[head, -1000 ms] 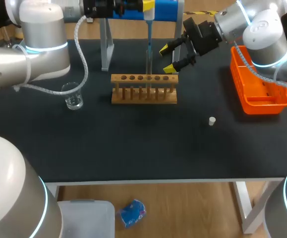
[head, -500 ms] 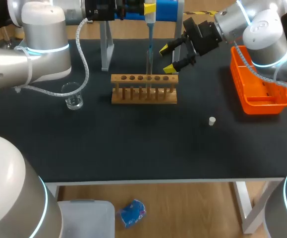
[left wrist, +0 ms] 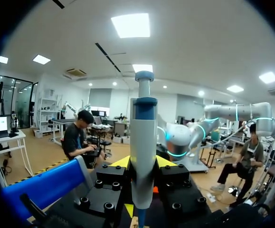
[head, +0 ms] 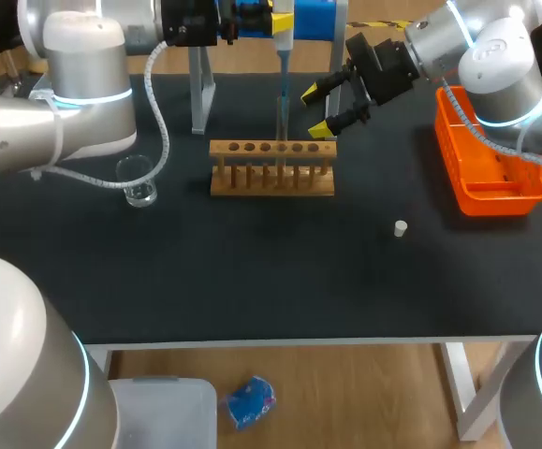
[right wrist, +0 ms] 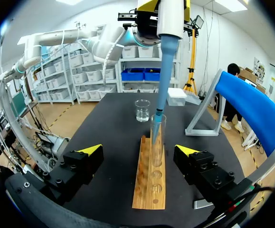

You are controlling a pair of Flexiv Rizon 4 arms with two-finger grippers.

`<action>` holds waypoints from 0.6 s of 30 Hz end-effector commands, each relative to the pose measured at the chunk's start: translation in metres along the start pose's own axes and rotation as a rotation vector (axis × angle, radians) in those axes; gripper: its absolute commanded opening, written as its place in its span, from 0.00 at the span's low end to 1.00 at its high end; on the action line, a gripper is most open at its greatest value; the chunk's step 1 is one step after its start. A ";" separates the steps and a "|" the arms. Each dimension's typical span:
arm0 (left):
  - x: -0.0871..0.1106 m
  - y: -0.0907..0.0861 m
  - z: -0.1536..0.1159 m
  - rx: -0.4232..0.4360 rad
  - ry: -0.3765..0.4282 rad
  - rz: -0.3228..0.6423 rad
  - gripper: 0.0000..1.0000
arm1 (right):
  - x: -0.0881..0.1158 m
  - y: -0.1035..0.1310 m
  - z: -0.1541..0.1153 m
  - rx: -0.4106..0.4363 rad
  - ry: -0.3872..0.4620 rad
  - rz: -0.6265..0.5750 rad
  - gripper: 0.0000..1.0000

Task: Invert the test tube, pick up the pipette, mount the tip to pipette, aspirate from beaker and dispense into the tube, eject the tip, return the pipette, and cap with the stopper.

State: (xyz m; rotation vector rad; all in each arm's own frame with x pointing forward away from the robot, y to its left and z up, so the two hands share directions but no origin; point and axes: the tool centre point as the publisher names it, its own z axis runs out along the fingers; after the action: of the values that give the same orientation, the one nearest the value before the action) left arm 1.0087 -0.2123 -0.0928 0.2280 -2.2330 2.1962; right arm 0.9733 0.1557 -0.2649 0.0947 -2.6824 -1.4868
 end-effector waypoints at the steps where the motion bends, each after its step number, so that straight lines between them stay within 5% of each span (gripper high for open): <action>1: -0.001 0.000 0.001 0.000 -0.001 0.002 0.00 | 0.000 0.000 0.000 0.001 0.000 0.000 1.00; 18: 0.002 0.006 0.001 -0.007 -0.010 0.025 0.00 | 0.000 0.000 0.000 0.001 0.000 0.000 1.00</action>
State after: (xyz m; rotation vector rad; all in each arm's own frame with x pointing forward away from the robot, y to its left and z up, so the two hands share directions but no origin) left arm 1.0074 -0.2131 -0.0987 0.2096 -2.2591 2.1992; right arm 0.9733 0.1557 -0.2649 0.0947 -2.6824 -1.4867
